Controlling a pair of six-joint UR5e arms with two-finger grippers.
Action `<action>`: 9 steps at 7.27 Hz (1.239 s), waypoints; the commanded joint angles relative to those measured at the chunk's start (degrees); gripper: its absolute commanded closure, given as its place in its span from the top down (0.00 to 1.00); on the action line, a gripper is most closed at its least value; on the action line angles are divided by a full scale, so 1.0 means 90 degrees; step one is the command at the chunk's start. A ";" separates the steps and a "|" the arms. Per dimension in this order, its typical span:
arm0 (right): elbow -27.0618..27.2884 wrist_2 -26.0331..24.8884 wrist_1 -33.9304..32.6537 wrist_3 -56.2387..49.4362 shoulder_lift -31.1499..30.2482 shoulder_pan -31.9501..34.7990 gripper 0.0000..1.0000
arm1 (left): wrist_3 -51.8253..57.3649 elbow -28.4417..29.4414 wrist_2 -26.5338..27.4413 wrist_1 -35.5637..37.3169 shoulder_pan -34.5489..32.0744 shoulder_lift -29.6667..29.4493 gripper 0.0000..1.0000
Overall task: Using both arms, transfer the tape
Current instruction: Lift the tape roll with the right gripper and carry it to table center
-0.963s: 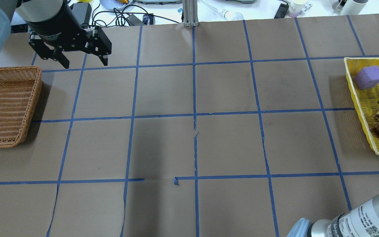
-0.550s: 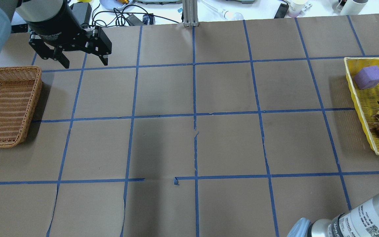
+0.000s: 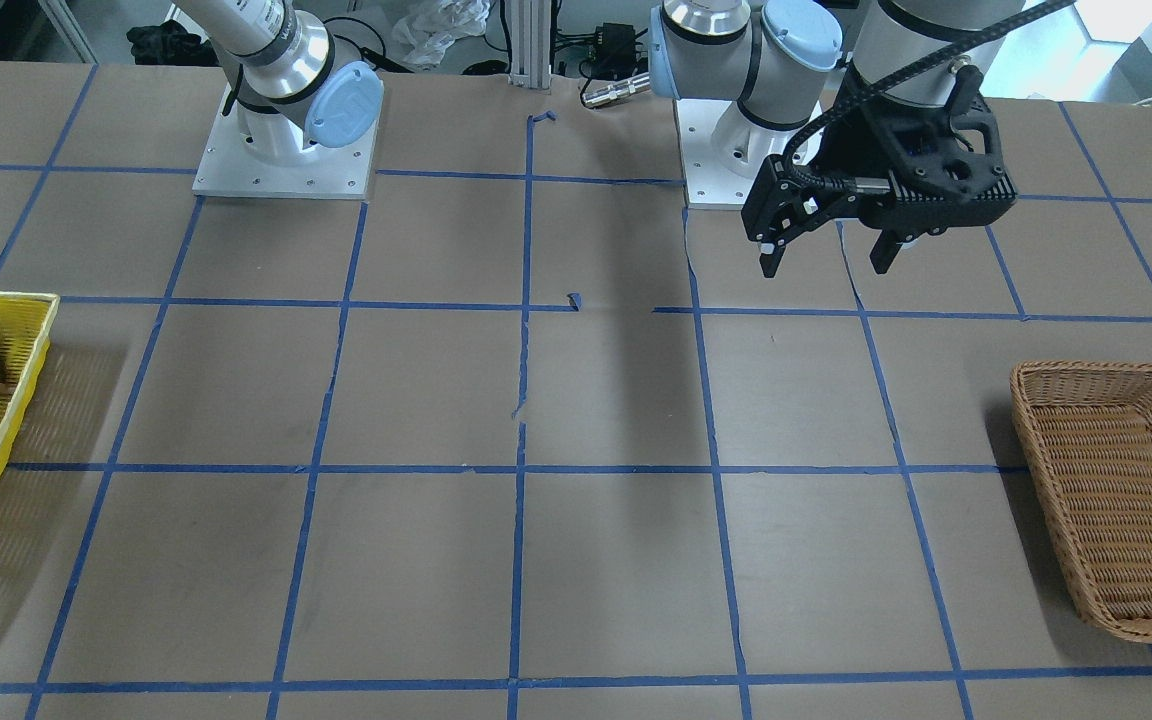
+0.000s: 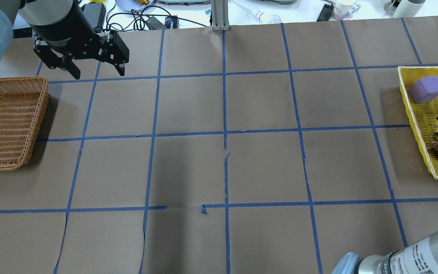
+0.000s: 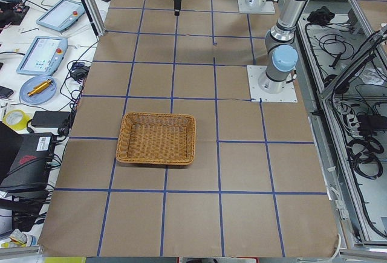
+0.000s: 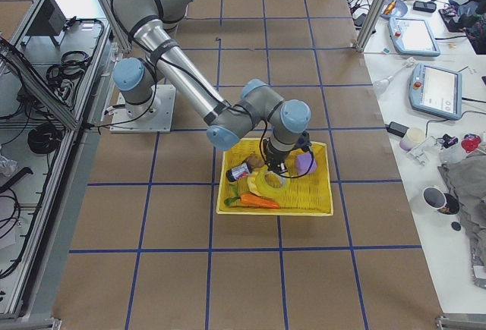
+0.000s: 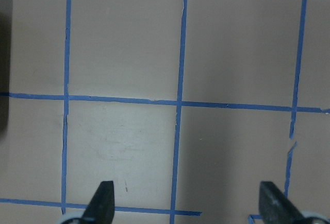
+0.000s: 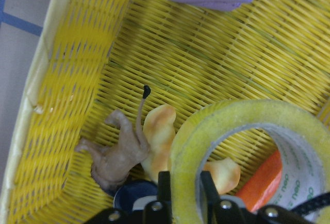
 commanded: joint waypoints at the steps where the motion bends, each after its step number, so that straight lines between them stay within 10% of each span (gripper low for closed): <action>1: -0.0025 0.0107 0.0325 0.0724 -0.0817 0.0572 0.00 | 0.0000 0.0005 0.0000 -0.0002 0.0010 0.0008 1.00; 5: 0.0014 0.0586 0.0424 0.5839 -0.0977 0.3820 0.00 | 0.0000 0.0005 0.0000 0.0007 0.0020 0.0017 1.00; 9: 0.0004 0.0519 -0.1739 1.0397 0.0504 0.6714 0.00 | 0.0000 0.0005 0.0000 -0.0002 0.0020 0.0027 1.00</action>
